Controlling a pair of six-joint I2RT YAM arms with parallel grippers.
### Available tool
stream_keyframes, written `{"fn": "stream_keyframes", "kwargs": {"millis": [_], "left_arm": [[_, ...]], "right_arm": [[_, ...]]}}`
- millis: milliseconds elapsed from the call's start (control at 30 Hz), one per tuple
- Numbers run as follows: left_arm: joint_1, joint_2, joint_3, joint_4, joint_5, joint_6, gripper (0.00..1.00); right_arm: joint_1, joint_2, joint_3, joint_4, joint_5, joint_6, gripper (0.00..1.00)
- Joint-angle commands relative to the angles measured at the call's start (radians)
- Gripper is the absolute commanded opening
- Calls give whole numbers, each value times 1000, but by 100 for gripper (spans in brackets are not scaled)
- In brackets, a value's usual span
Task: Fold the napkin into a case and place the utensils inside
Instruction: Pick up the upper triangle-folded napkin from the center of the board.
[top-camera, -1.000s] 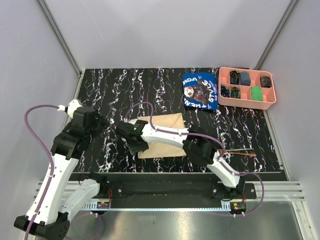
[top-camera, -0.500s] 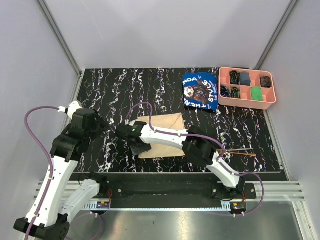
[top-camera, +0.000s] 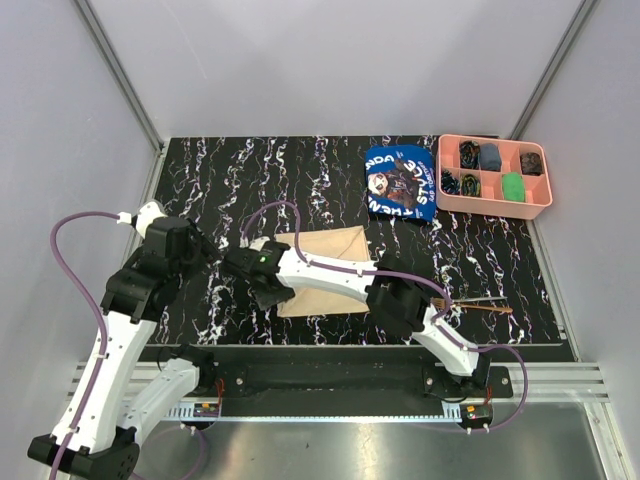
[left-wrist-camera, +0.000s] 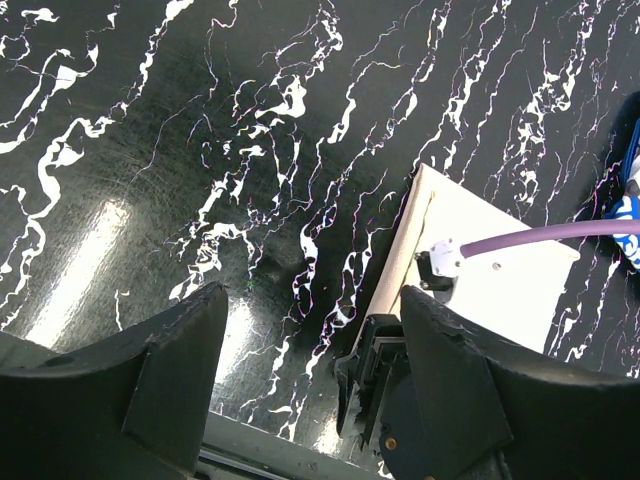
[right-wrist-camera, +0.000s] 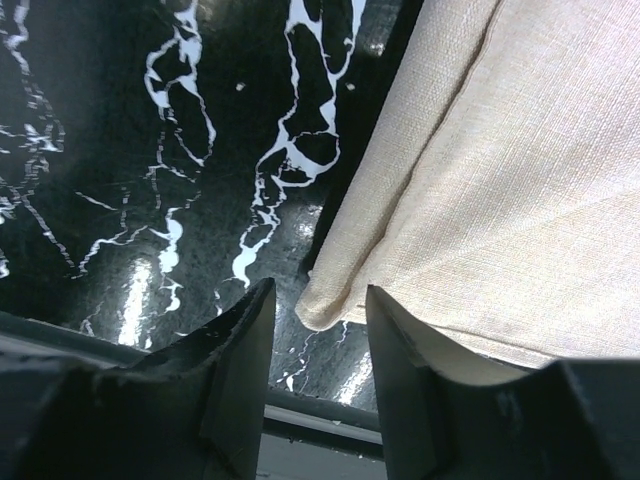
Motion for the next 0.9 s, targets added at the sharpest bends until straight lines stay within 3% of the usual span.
{"fn": "stream_keyframes", "kwargs": {"millis": [0,500,733,867], "left_arm": [[4,2,-6,40,9,18,72],[20,71,8,55,65,18,74],[138,152,-43,104,221,47,77],[282,233,-147,222,463,46,76]], "right_arm": [[6,7,-23,-3,6,0,47],[-14,35,-152,76,-68,-31,39],[-14,-7,-212,102,-48,-61,3],[-15,-75,-253,157,-48,-86,0]]}}
